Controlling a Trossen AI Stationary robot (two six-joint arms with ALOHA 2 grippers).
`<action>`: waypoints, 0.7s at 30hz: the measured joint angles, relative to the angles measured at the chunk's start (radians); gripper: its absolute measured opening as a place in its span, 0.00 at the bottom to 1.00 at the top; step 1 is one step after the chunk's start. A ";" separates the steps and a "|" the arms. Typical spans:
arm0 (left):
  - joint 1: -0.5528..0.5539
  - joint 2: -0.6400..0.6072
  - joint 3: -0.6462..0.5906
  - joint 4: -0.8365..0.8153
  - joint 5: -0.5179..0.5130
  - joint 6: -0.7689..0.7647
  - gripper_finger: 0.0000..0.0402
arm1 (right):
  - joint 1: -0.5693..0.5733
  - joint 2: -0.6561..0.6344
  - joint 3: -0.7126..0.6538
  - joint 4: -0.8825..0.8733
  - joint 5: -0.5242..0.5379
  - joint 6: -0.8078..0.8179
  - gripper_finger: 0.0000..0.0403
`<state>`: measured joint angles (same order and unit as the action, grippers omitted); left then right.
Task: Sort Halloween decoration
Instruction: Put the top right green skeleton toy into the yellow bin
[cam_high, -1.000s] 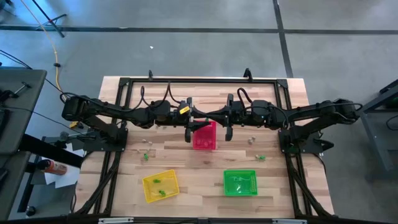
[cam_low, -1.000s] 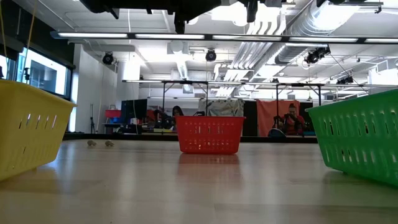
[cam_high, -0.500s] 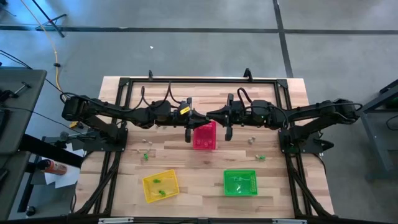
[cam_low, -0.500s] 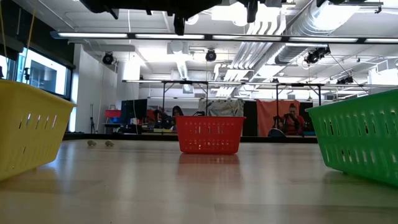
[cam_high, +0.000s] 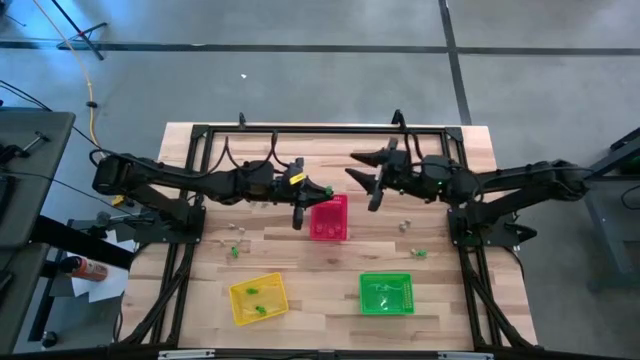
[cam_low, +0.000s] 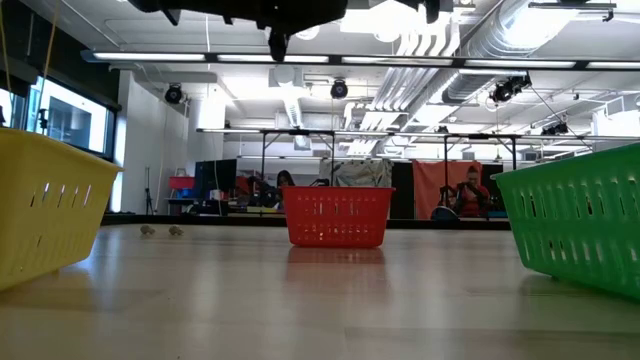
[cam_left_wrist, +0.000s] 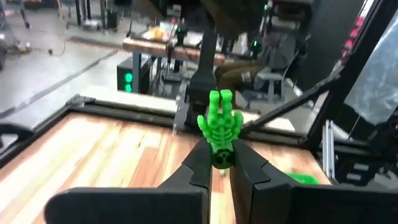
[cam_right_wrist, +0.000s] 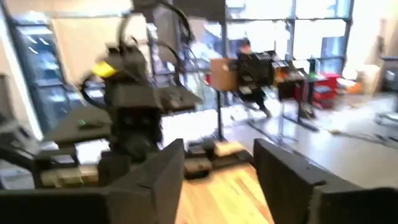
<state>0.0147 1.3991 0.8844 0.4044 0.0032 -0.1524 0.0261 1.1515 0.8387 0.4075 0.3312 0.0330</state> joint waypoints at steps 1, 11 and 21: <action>0.000 -0.012 0.000 -0.025 0.000 0.000 0.02 | 0.000 -0.018 0.000 -0.041 0.017 0.000 0.49; -0.008 -0.135 0.000 -0.277 0.000 -0.001 0.02 | 0.000 -0.165 0.000 -0.392 0.036 0.130 0.58; -0.072 -0.241 0.000 -0.446 -0.049 -0.030 0.02 | 0.000 -0.183 0.000 -0.473 0.036 0.150 0.58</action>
<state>-0.0575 1.1585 0.8841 -0.0414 -0.0456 -0.1819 0.0261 0.9684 0.8387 -0.0657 0.3676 0.1828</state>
